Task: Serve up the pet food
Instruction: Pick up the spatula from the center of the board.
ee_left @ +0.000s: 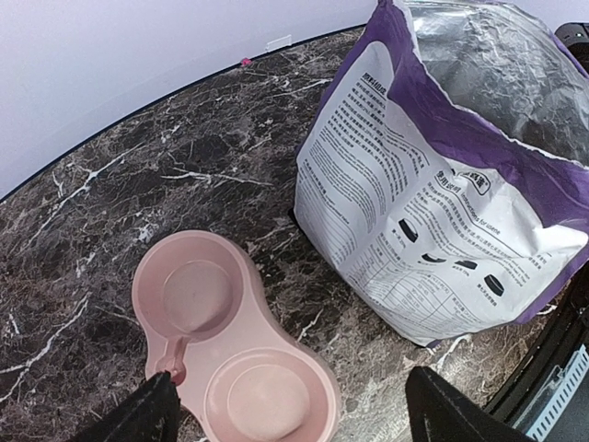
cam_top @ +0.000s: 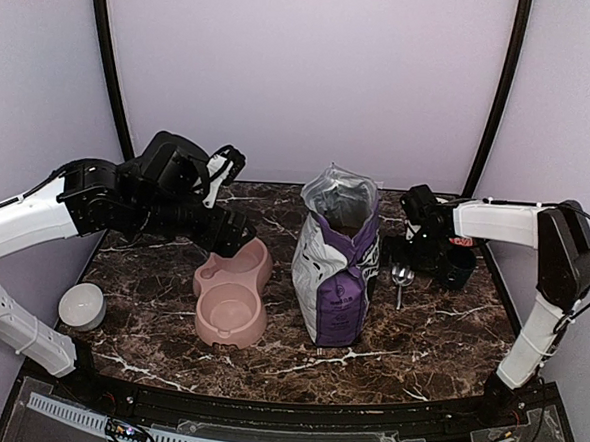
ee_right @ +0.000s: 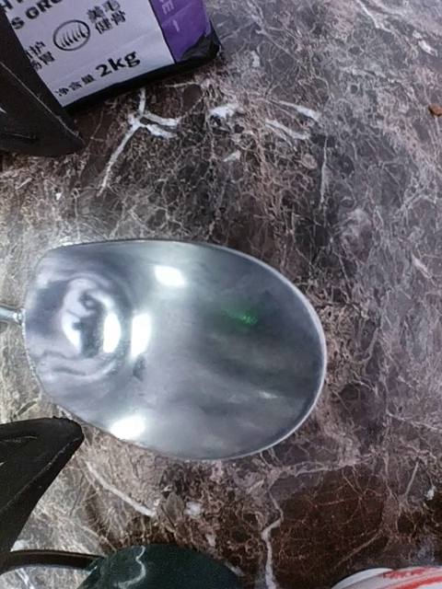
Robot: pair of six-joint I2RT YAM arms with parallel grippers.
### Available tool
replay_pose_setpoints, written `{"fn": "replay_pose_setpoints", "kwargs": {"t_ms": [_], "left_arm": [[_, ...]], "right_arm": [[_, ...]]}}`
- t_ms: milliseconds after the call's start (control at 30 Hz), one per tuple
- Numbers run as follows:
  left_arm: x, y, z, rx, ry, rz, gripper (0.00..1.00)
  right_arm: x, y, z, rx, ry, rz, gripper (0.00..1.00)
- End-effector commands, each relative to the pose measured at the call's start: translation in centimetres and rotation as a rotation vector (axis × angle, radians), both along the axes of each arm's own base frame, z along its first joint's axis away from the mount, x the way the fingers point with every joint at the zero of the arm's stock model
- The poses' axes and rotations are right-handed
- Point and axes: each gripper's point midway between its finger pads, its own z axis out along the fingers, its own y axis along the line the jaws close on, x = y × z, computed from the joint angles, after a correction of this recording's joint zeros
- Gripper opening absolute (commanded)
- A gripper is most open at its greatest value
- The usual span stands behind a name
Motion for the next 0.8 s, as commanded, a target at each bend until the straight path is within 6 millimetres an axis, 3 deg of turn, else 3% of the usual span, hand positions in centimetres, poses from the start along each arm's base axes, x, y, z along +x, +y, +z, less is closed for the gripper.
{"fn": "replay_pose_setpoints", "kwargs": {"t_ms": [0, 433, 767], "left_arm": [[0.4, -0.1, -0.3, 0.016, -0.015, 0.002, 0.87], [1.0, -0.4, -0.8, 0.044, -0.022, 0.01, 0.88], [1.3, -0.6, -1.2, 0.057, -0.019, 0.013, 0.87]], "right_arm": [[1.0, 0.1, -1.4, -0.003, 0.004, -0.035, 1.0], [3.5, 1.4, -3.9, -0.068, 0.02, -0.028, 0.97], [4.3, 1.6, -4.7, -0.098, 0.009, -0.023, 0.77]]}}
